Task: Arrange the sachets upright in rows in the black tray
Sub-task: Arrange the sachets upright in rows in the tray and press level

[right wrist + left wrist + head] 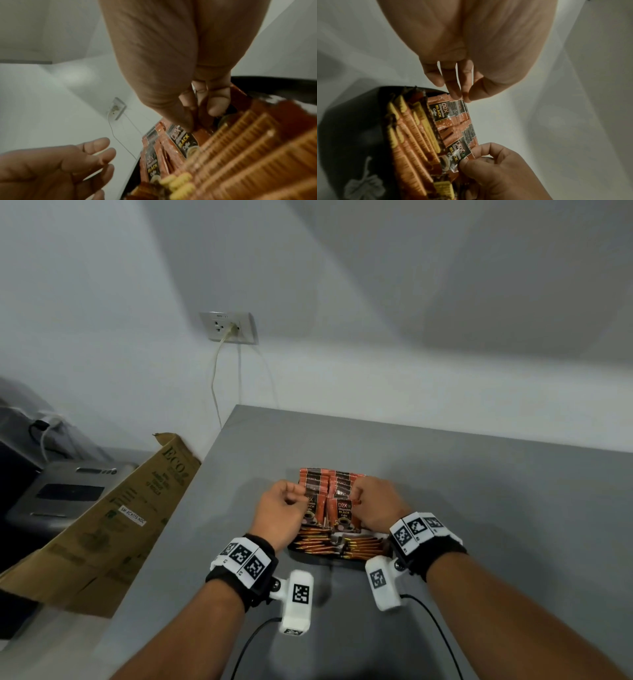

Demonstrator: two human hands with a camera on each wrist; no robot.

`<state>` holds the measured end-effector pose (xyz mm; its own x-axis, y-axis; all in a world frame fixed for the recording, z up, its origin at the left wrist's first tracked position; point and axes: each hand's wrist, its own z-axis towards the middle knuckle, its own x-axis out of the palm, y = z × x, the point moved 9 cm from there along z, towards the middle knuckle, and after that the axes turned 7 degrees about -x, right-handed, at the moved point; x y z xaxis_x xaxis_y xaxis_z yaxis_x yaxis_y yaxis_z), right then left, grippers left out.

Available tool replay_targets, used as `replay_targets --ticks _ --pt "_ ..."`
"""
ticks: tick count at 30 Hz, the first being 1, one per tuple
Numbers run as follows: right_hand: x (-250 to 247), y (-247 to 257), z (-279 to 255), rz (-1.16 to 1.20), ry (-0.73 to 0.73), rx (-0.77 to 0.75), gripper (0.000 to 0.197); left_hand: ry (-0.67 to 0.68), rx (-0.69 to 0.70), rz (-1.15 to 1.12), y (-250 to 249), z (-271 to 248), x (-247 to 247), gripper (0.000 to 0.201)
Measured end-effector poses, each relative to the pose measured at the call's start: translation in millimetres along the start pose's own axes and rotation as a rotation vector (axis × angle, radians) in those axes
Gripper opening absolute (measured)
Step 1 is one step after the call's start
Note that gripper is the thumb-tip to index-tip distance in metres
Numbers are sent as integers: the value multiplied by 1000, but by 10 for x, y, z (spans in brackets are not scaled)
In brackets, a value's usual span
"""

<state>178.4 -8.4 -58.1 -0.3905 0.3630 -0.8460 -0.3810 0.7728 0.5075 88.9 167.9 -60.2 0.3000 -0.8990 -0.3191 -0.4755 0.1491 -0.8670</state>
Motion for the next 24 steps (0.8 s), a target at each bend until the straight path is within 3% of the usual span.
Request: replay_targets --ticks 3,7,10,13,24 --pt "43 -15 2 -1 -24 16 13 22 8 89 28 -41 -11 15" --pt "-86 -1 -45 9 -96 -36 11 155 84 349 33 -145 105 34" --pt "-28 103 -228 48 124 -126 5 271 136 545 71 -245 255 45" --pt "131 91 -424 -11 320 -154 15 283 218 713 53 -285 346 53" --pt "138 -2 -504 -30 190 -188 23 282 293 737 41 -289 426 36"
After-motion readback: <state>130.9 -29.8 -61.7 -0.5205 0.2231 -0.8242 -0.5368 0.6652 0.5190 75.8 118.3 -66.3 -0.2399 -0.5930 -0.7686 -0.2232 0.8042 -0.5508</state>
